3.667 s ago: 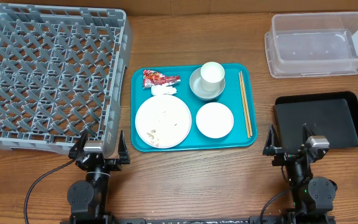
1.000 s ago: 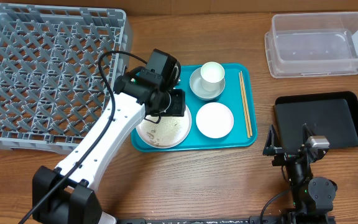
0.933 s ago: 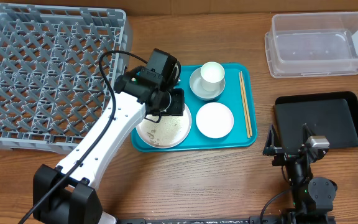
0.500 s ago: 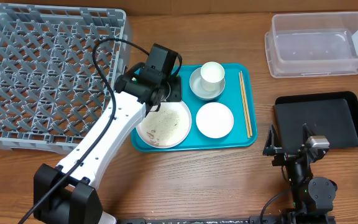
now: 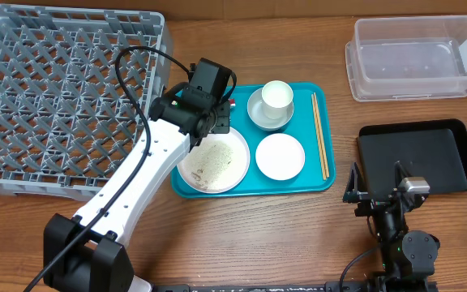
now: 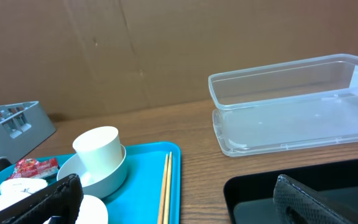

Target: Sort waste into correct bins and load items into the dishwasher

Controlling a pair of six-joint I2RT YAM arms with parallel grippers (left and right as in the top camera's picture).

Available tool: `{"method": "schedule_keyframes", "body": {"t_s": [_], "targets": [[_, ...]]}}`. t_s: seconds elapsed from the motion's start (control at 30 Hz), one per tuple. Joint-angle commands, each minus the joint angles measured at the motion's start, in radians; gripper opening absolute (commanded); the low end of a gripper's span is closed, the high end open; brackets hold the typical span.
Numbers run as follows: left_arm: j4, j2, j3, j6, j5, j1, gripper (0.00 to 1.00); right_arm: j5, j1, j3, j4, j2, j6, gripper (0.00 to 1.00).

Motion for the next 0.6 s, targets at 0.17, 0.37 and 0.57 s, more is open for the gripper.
{"method": "schedule_keyframes", "body": {"t_s": [0.17,0.37,0.57], "targets": [[-0.003,-0.099,0.047,0.019,-0.043,0.072,1.00,0.010,0.007,-0.010,0.006,-0.010,-0.003,1.00],[0.000,-0.093,0.046,0.019,-0.042,0.119,1.00,0.010,0.007,-0.010,0.006,-0.010,-0.003,1.00],[0.047,-0.094,0.047,0.019,-0.084,0.189,1.00,0.010,0.007,-0.010,0.006,-0.010,-0.003,1.00]]}}
